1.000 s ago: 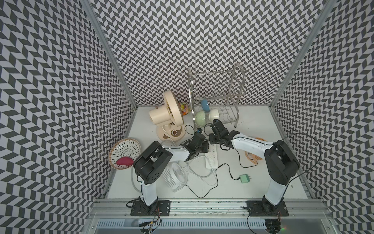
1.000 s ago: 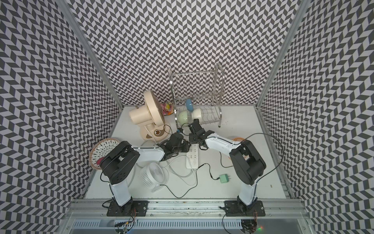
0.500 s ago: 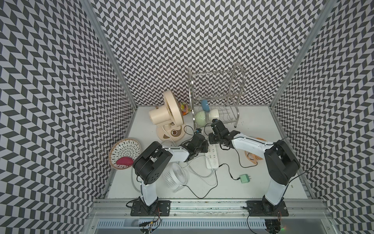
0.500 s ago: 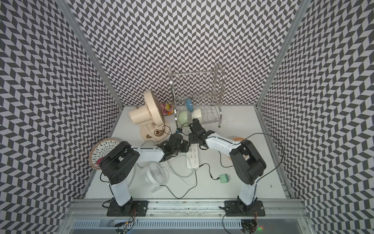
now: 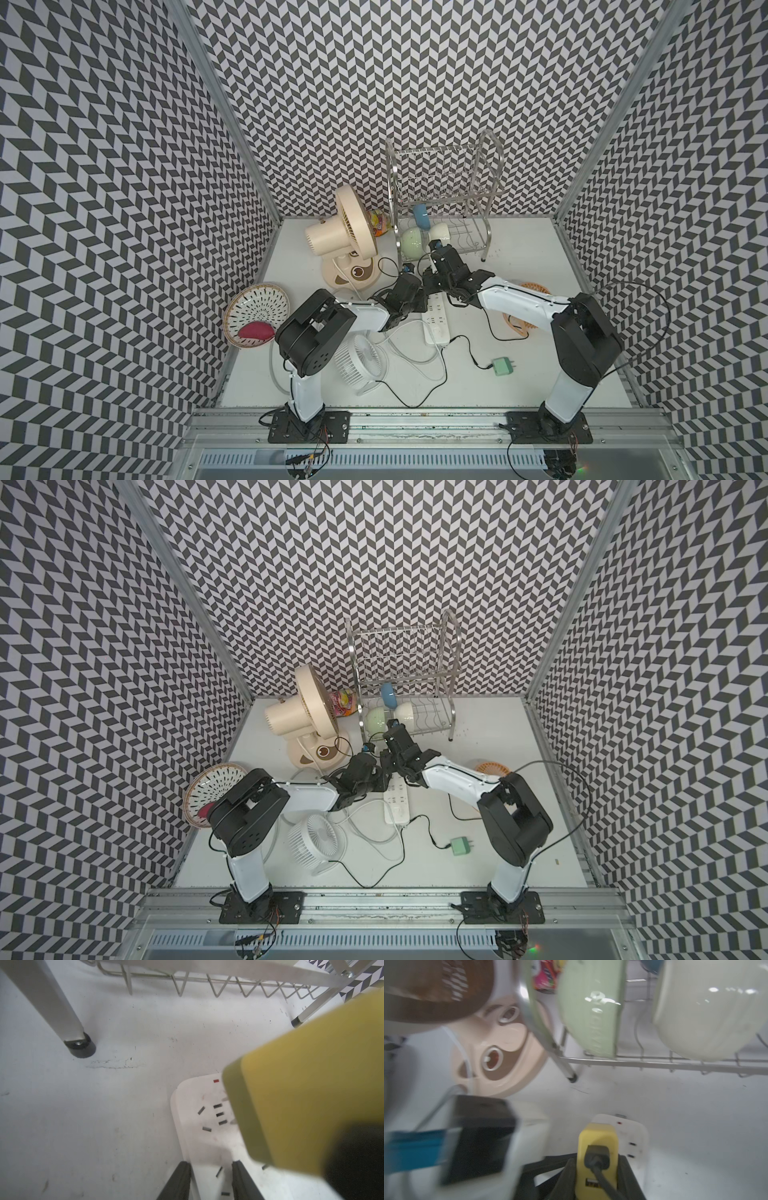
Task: Unplug the desk fan from the power strip
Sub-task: Remove the plug from the socket, then place the plug at the center of the board.
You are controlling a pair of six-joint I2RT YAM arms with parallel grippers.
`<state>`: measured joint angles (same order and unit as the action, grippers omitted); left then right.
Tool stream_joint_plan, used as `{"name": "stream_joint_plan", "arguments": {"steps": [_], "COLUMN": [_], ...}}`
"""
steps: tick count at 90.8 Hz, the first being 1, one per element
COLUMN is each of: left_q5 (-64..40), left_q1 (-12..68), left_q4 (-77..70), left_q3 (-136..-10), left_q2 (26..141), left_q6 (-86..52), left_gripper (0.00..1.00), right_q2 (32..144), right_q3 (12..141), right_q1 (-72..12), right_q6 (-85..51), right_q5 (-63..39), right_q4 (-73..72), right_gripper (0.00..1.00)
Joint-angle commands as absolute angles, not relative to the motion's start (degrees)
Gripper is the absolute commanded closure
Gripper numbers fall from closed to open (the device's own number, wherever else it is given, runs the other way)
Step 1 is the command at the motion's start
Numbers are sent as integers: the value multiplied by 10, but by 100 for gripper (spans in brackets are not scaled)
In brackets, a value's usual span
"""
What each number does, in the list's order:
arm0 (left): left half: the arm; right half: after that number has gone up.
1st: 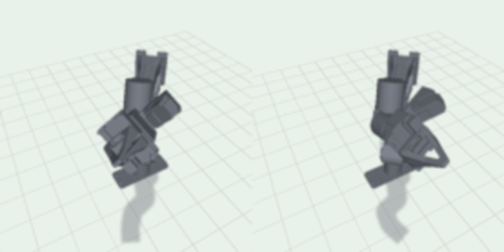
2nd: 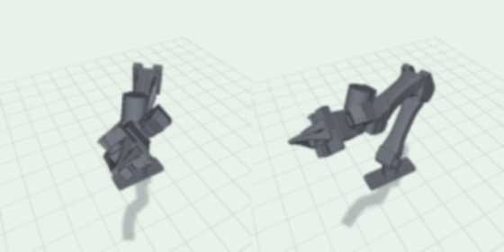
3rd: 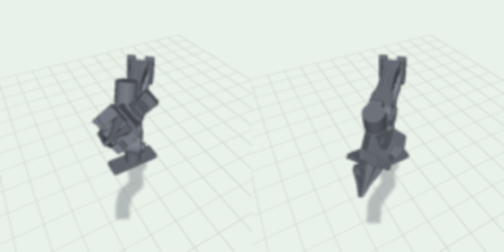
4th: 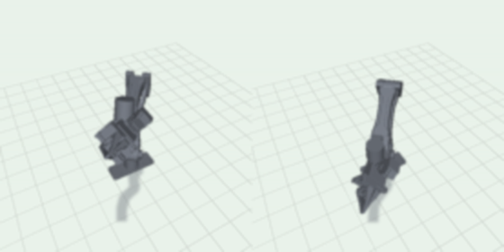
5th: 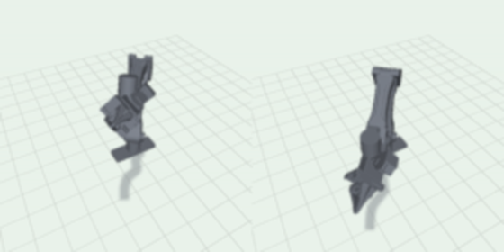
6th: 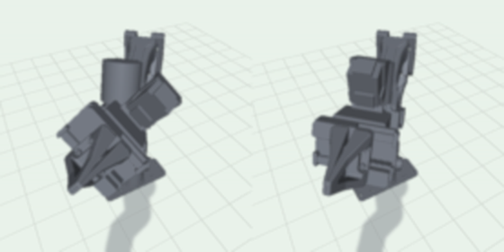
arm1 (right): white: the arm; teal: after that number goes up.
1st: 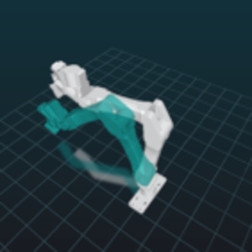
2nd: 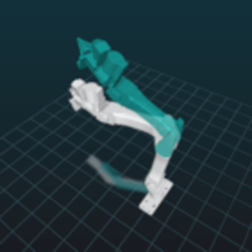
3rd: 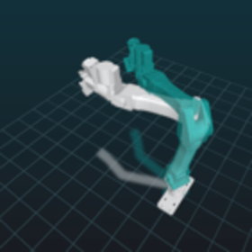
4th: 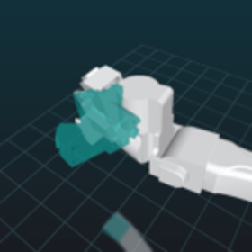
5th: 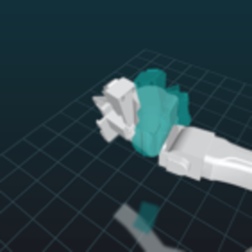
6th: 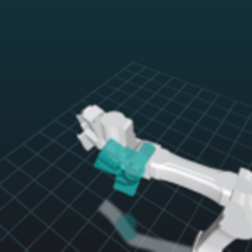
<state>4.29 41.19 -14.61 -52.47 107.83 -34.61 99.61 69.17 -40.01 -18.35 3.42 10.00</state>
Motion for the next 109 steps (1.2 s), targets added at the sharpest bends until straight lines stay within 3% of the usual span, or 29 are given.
{"name": "stream_joint_plan", "arguments": {"steps": [1,17,31,56,82,93,109], "left_q5": [58,59,58,50,60,93,140], "left_q1": [406,406,406,412,421,419,385], "left_q4": [23,17,2,3,22,35,35], "left_q3": [-486,-477,-472,-512,-580,-586,-547], "left_q2": [1143,1128,1091,1023,932,882,803], "left_q6": [-324,-325,-324,-315,-311,-313,-332], "left_gripper": [62,62,60,56,49,47,44], "right_q2": [969,976,921,854,906,935,968], "right_q3": [690,714,664,552,497,524,556], "right_q1": [-407,-376,-328,-325,-356,-397,-435], "right_q6": [-168,-255,-271,-252,-265,-250,-232], "right_q5": [-68,128,146,172,238,274,291], "right_q4": [8,105,117,202,218,220,224], "right_gripper": [74,74,74,74,72,63,36]}}
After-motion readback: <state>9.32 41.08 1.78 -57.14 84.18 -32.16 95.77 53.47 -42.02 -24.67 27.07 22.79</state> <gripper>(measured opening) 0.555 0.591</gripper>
